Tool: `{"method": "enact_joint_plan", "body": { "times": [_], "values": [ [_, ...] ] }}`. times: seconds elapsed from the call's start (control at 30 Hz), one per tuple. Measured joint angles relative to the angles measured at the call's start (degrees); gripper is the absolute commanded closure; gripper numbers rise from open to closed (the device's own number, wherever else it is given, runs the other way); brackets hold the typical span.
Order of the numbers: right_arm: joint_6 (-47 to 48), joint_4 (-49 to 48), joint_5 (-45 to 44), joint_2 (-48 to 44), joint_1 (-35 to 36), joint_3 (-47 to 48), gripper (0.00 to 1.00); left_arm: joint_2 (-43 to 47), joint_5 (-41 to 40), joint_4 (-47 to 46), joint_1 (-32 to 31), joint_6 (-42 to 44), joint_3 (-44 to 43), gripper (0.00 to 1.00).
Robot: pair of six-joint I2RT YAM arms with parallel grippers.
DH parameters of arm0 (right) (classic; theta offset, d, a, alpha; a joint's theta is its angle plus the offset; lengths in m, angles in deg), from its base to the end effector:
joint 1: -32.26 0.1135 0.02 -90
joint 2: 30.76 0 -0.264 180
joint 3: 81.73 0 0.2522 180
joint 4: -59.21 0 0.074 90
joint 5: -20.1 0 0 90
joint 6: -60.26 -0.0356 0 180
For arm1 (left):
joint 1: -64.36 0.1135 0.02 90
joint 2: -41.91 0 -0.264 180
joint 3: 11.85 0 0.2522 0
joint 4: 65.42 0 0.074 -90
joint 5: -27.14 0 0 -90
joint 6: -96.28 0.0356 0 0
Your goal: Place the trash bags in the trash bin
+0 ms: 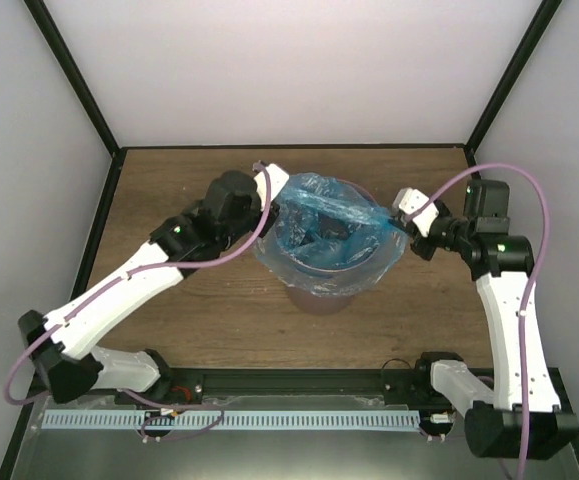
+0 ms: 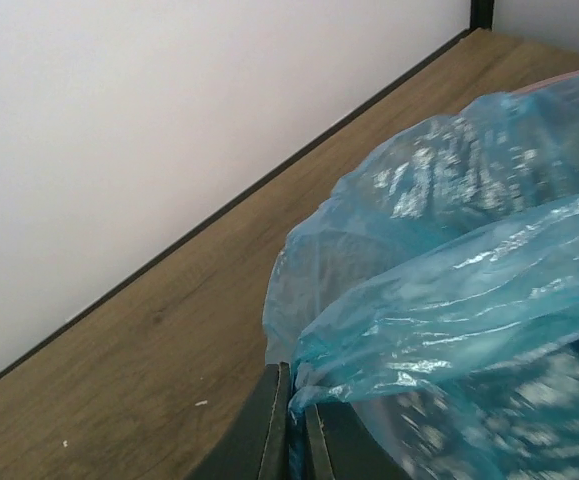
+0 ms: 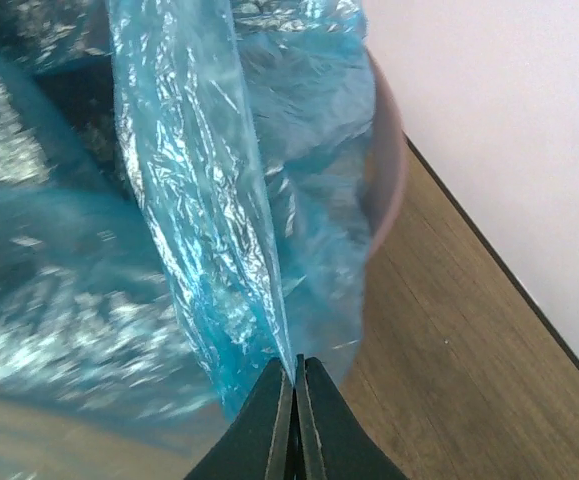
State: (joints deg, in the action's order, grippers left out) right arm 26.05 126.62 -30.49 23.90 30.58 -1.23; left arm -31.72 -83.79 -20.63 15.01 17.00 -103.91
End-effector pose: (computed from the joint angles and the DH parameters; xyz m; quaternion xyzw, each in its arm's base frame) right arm 0.1708 0.0176 0.3714 -0.5137 0.7017 0.0840 0.4864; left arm 0.1927 -0.2049 0.3989 0.3353 0.7713 -0.0258 0.5403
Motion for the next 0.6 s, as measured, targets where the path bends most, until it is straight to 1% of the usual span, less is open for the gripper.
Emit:
{"method": "enact_joint_plan", "body": {
  "times": [0.2, 0.33, 0.43, 0.6],
  "values": [
    [-7.5, -4.3, -0.2, 6.6, 0.0, 3.0, 0.99, -7.1, 5.0, -2.5, 5.6, -0.9, -2.6, 0.96],
    [-12.1, -5.9, -0.3, 10.3, 0.0, 5.1, 0.99, -11.9, 8.2, -3.1, 8.3, -2.2, -7.1, 0.96],
    [-15.5, -7.3, -0.3, 13.5, 0.0, 7.1, 0.99, -15.7, 11.5, -3.8, 10.5, -3.9, -11.5, 0.96],
    [-19.9, -8.6, 0.1, 18.4, 0.0, 8.6, 0.99, -19.6, 17.2, -4.2, 13.3, -7.6, -13.6, 0.96]
  ]
}}
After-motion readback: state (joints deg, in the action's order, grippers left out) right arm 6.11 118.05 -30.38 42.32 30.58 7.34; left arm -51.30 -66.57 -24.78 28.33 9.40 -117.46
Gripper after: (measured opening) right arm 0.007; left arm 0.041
